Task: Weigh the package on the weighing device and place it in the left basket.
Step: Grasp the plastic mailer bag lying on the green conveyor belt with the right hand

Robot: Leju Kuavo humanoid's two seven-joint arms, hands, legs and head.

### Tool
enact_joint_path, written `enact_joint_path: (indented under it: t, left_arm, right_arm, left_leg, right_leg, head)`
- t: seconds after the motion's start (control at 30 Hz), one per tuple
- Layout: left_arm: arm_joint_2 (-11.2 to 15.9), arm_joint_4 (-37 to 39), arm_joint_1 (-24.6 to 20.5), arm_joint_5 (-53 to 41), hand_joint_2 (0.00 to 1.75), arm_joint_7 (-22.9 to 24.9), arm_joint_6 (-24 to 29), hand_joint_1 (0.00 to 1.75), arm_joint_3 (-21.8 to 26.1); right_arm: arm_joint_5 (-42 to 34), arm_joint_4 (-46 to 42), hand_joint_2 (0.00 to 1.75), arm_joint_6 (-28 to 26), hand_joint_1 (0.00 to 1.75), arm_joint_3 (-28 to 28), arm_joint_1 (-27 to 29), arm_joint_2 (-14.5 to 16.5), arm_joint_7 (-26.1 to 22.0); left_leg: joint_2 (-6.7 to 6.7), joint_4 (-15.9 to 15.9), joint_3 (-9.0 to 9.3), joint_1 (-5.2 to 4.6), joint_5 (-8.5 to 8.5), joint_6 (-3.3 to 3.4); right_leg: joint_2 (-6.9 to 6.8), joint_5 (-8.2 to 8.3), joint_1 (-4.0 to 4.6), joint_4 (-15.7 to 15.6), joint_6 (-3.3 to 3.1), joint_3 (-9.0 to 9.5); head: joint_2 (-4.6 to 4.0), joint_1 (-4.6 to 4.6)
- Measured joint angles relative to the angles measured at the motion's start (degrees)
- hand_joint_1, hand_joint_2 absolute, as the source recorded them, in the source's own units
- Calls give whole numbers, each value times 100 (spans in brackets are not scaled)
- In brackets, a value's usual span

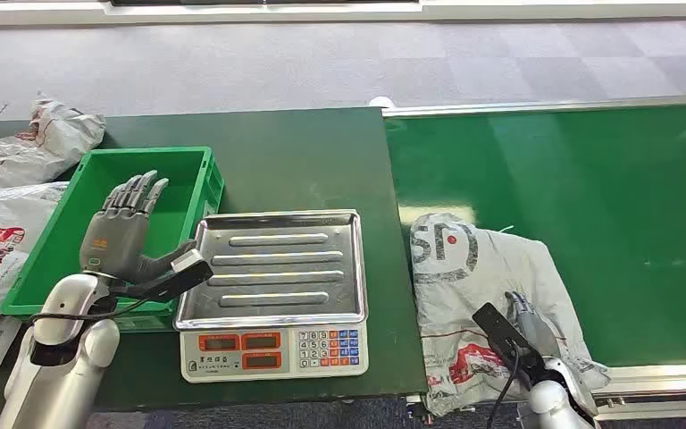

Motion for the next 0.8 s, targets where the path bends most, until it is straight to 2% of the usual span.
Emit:
enact_joint_path:
  t: [0.2, 0.53, 0.67, 0.8]
  left_arm:
    - [-144, 249, -316, -2, 0, 34, -21, 0, -269]
    - [-231, 415, -543, -2, 0, 51, -21, 0, -432]
    - [-293, 431, -706, -20, 0, 84, -49, 0, -515]
    - [-365, 414, -849, -43, 0, 119, -109, 0, -649]
  right_arm:
    - [462, 664, 175, 93, 0, 63, -400, 66, 846]
    - [605, 1186, 175, 145, 0, 121, -704, 85, 1064]
    - [1106, 1297, 175, 169, 0, 198, -853, 83, 1890]
    - [1790, 1421, 175, 246, 175, 342, -958, 23, 2626]
  left_leg:
    - [19, -1, 86, 17, -10, 7]
    - [8, -1, 189, 29, -23, 35]
    - [-5, -1, 216, 34, -24, 44]
    - [-35, 1, 231, 54, -34, 77]
  right_leg:
    - [12, -6, 22, -32, -1, 90]
    - [2, -5, 33, -88, 21, 230]
    - [-2, -8, 41, -113, 17, 262]
    - [-36, -34, 60, -140, -34, 293]
  head:
    - [0, 1]
    - [0, 1]
    - [0, 1]
    - [0, 2]
